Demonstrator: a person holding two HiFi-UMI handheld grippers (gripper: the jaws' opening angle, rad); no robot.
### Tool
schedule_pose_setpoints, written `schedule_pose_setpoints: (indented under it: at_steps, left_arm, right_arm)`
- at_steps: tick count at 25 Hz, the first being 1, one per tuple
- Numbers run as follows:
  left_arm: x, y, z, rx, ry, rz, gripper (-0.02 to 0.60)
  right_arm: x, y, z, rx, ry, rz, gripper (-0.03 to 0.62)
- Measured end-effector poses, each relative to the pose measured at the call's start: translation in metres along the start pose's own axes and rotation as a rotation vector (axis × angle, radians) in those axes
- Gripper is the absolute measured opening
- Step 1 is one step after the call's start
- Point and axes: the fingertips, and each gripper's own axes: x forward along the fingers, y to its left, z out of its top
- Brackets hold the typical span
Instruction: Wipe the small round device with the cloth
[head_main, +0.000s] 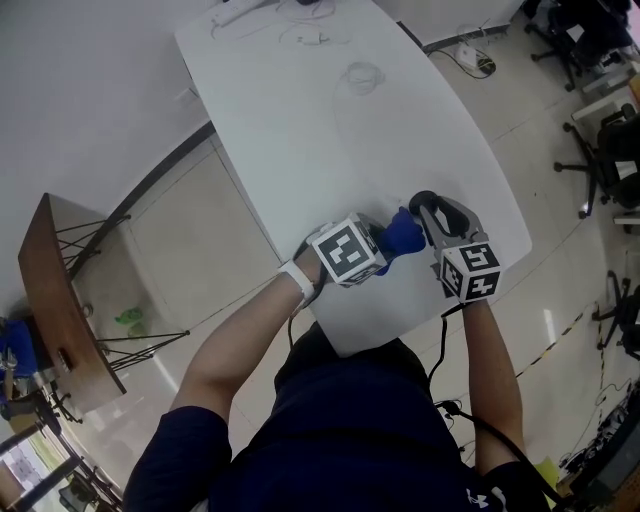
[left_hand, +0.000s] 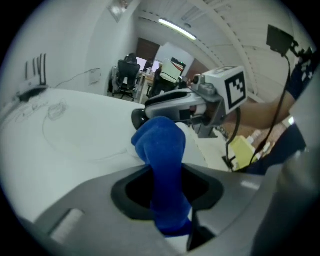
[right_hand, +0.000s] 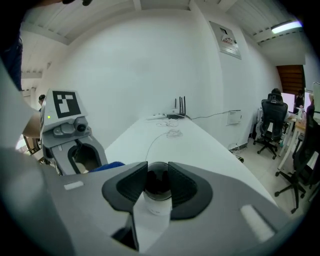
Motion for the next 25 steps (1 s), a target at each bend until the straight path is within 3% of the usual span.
schedule_pose_setpoints:
  at_steps: [4,11,13,15,18,20,22,25]
  left_arm:
    - [-0.013,0.047,0.011,0.370,0.187,0.176,0.144]
    - [-0.023,0.105,0.080,1.072,0.441,0.385,0.144]
    - [-0.014,0.112,0.099,1.212,0.463,0.423,0.144]
    - [-0.005,0.114,0.114,1.287,0.447,0.446,0.144]
    - [0.002,0.109,0.124,1.295,0.409,0.457,0.144]
    - [0.002,0.104,0.120,1.189,0.375,0.438,0.144]
    - [-0.002,0.103,0.109,0.980,0.327,0.416,0.144]
    - [-0.011,0.100,0.080,0.599,0.227,0.381,0.144]
  right_arm:
    - [0.002,-0.001,-0.001,-0.006,0.003,0.001,0.130]
    - [0.002,0.003,-0.005,-0.039,0.012,0.000,0.130]
    - [0.003,0.004,-0.006,-0.040,0.013,-0.002,0.130]
    - [0.003,0.006,-0.007,-0.037,0.012,0.000,0.130]
    - [0.002,0.005,-0.006,-0.038,0.008,0.005,0.130]
    - [0.000,0.004,-0.006,-0.039,0.004,0.004,0.130]
    - [-0.001,0.003,-0.006,-0.033,0.001,0.002,0.130]
    - [-0.002,0.002,-0.007,-0.019,-0.002,0.002,0.130]
